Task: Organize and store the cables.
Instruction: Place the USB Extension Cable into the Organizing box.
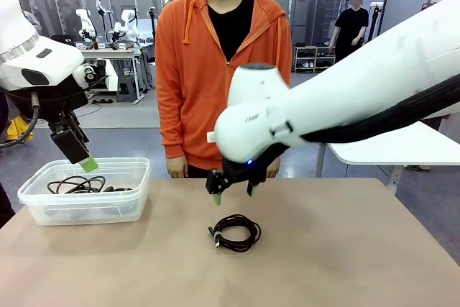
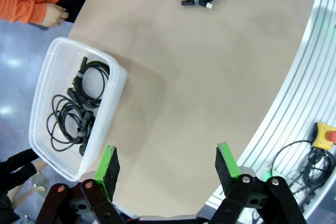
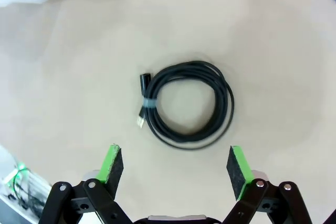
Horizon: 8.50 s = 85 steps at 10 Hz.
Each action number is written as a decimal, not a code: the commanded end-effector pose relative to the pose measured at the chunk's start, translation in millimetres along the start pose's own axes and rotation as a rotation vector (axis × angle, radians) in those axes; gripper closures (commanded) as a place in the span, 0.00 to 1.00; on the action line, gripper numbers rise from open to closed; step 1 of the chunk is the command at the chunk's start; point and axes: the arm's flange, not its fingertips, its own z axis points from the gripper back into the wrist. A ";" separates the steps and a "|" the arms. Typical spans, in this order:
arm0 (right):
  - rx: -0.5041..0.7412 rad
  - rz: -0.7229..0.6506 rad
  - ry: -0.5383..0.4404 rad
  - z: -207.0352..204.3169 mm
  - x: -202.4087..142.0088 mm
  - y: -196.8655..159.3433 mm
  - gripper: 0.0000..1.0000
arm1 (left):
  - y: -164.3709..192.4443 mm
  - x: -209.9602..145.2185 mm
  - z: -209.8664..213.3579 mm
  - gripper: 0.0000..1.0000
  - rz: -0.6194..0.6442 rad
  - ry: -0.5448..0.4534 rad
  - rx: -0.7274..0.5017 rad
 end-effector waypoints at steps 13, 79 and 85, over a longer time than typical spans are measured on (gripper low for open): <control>0.262 0.503 -0.244 196.1 -212.6 -219.3 0.00 | 1.3 1.1 2.5 0.07 -0.002 0.016 0.008; 0.220 0.432 -0.240 209.3 -204.4 -222.2 0.00 | -37.5 203.2 -358.3 0.07 1.266 0.366 0.011; 0.220 0.432 -0.240 209.3 -204.4 -222.2 0.00 | -38.6 196.6 -372.8 0.44 1.255 0.405 0.004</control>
